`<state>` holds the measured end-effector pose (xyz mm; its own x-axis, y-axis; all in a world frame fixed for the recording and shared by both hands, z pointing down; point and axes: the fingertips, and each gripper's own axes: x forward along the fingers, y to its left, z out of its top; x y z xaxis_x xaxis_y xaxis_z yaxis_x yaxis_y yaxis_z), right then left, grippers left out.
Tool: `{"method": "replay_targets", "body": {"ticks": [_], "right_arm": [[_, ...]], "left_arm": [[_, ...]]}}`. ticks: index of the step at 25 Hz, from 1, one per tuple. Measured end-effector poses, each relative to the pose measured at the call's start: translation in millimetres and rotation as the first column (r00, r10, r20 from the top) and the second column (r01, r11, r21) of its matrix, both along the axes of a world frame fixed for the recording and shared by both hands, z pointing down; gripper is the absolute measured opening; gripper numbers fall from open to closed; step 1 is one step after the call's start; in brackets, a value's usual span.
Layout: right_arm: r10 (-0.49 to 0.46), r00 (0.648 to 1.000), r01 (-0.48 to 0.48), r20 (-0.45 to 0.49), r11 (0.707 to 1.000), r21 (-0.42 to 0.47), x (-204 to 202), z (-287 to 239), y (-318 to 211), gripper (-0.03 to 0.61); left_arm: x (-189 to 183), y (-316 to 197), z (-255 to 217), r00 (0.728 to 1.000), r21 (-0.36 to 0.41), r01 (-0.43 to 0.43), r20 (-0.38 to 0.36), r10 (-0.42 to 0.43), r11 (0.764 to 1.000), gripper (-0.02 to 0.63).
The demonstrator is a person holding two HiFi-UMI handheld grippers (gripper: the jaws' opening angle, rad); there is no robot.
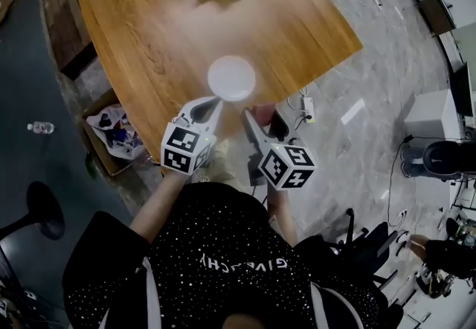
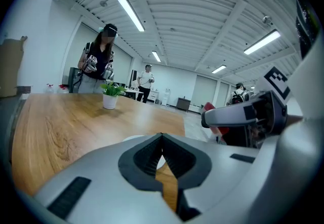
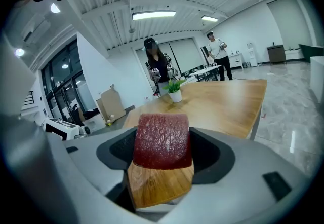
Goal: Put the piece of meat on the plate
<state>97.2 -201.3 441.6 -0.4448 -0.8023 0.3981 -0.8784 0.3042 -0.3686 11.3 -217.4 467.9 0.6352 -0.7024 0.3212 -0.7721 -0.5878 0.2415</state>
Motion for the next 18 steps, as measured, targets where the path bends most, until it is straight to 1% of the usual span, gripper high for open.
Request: {"method": "replay_targets", "body": {"ticks": [10,18], "right_arm": [[-0.044,0.999,0.043,-0.010,0.998,-0.053,26,22,-62,0.308],[-0.104,0.994,0.102,-0.017,0.992,-0.079,34,36,-113,0.308]], "left_arm": [[25,-64,15,0.999,-0.035,0.046,-0.003,-0.046,0.998,0.006],[34,-116,27,0.996,-0.037,0.093,0.005,-0.093,0.995,0.006]]}}
